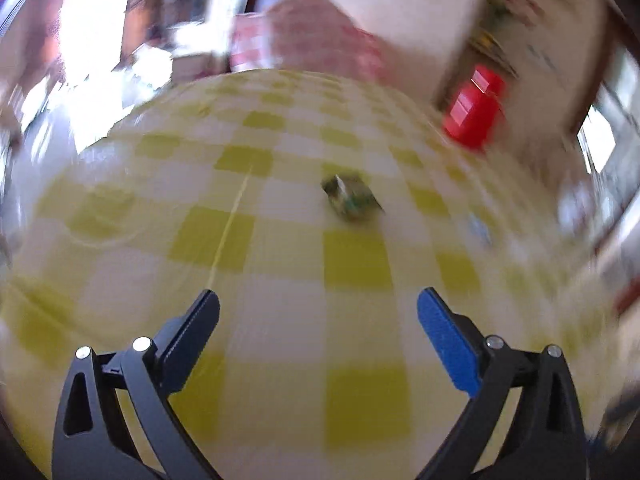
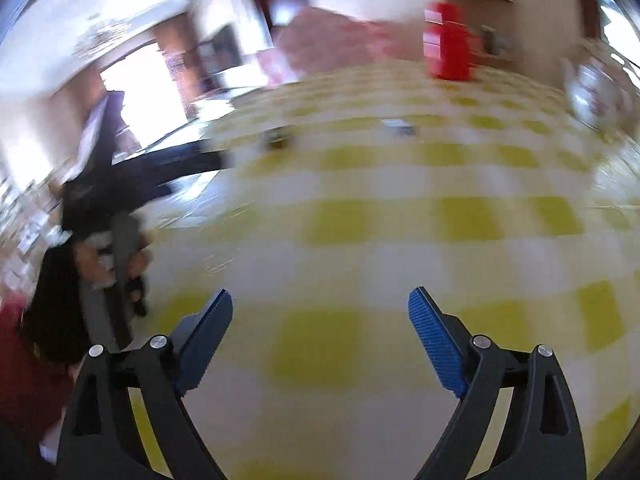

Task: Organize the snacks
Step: 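Move both open grippers back over the table, then grasp the small white packet with the right gripper, then grasp the green snack packet with the left gripper while the right holds the white packet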

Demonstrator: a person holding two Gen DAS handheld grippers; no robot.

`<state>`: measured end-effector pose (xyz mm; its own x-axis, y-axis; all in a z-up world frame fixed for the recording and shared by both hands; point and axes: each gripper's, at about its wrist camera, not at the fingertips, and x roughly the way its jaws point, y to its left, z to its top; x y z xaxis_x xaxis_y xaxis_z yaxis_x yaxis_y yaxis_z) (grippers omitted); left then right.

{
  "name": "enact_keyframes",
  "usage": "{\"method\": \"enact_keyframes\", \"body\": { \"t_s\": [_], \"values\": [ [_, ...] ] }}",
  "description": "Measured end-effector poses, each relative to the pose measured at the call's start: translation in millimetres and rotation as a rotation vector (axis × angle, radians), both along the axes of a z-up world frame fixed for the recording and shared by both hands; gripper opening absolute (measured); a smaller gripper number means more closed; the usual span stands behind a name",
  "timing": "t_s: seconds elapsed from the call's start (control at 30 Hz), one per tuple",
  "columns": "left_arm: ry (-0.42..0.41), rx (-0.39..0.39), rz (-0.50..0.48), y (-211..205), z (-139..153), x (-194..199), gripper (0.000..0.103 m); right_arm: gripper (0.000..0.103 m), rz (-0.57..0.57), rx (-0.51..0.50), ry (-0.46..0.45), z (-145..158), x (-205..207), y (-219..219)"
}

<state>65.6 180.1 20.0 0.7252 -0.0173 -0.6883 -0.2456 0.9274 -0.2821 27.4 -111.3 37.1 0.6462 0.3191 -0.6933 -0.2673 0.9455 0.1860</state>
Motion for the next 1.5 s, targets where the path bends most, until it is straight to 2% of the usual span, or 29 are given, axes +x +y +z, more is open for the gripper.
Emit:
{"method": "enact_keyframes", "body": {
  "t_s": [0.03, 0.1, 0.13, 0.2, 0.23, 0.4, 0.5, 0.57, 0.77, 0.8, 0.83, 0.87, 0.97, 1.1, 1.23, 1.4, 1.43, 1.5],
  "values": [
    [0.003, -0.057, 0.058, 5.1, -5.9, 12.3, 0.1, 0.087, -0.036, -0.001, 0.001, -1.3, 20.1, -12.6],
    [-0.007, -0.138, 0.113, 14.0, -11.3, 29.7, 0.1, 0.087, -0.081, 0.019, 0.015, -3.7, 54.6, -33.6],
    [-0.043, -0.199, 0.144, 20.2, -11.5, 35.5, 0.1, 0.087, -0.092, 0.03, 0.018, -5.8, 70.3, -41.1],
    [-0.106, -0.272, 0.167, 28.9, -11.0, 37.5, 0.101, 0.087, -0.105, 0.034, 0.03, -9.5, 98.6, -45.9],
    [-0.108, -0.288, 0.169, 29.8, -11.7, 39.8, 0.101, 0.087, -0.109, 0.037, 0.047, -14.4, 119.4, -50.5],
    [-0.135, -0.283, 0.087, 21.0, -7.6, 40.8, 0.101, 0.08, -0.067, 0.035, 0.086, -22.9, 188.3, -34.7],
    [-0.141, -0.271, 0.098, 19.4, -6.1, 40.8, 0.101, 0.073, -0.018, -0.044, 0.066, -22.9, 222.1, -8.8],
    [-0.14, -0.265, 0.093, 18.6, -6.0, 41.3, 0.101, 0.066, -0.001, -0.088, 0.064, -24.5, 240.2, 4.6],
    [-0.142, -0.233, 0.084, 15.3, -4.9, 41.3, 0.101, 0.052, 0.056, -0.168, 0.072, -26.9, 269.7, 28.6],
    [-0.143, -0.235, 0.078, 15.2, -4.6, 41.7, 0.101, 0.051, 0.067, -0.189, 0.069, -26.8, 270.6, 33.0],
    [-0.144, -0.237, 0.079, 15.6, -4.9, 41.3, 0.101, 0.041, 0.081, -0.215, 0.055, -26.0, 269.1, 38.6],
    [-0.146, -0.241, 0.082, 16.6, -5.1, 40.7, 0.101, 0.021, 0.098, -0.219, 0.049, -25.5, 266.6, 41.5],
    [-0.144, -0.235, 0.083, 16.2, -5.6, 40.1, 0.101, 0.021, 0.109, -0.287, 0.01, -22.7, 243.2, 46.5],
    [-0.141, -0.213, 0.066, 13.5, -5.5, 39.5, 0.101, 0.021, 0.073, -0.171, -0.015, -5.8, 194.3, 17.5],
    [-0.127, -0.213, 0.058, 11.0, -5.7, 40.5, 0.101, 0.021, 0.022, -0.054, -0.043, 13.9, 127.7, -17.8],
    [-0.047, -0.144, -0.026, -6.9, -9.2, 53.1, 0.101, 0.021, -0.008, 0.1, -0.062, 23.8, 57.1, -49.3],
    [-0.008, -0.135, -0.038, -10.0, -12.1, 59.9, 0.101, 0.021, -0.007, 0.1, -0.068, 23.1, 50.5, -49.6],
    [0.014, -0.099, -0.027, -13.6, -12.6, 68.8, 0.101, 0.021, -0.01, 0.087, -0.07, 19.9, 43.0, -47.4]
  ]
}}
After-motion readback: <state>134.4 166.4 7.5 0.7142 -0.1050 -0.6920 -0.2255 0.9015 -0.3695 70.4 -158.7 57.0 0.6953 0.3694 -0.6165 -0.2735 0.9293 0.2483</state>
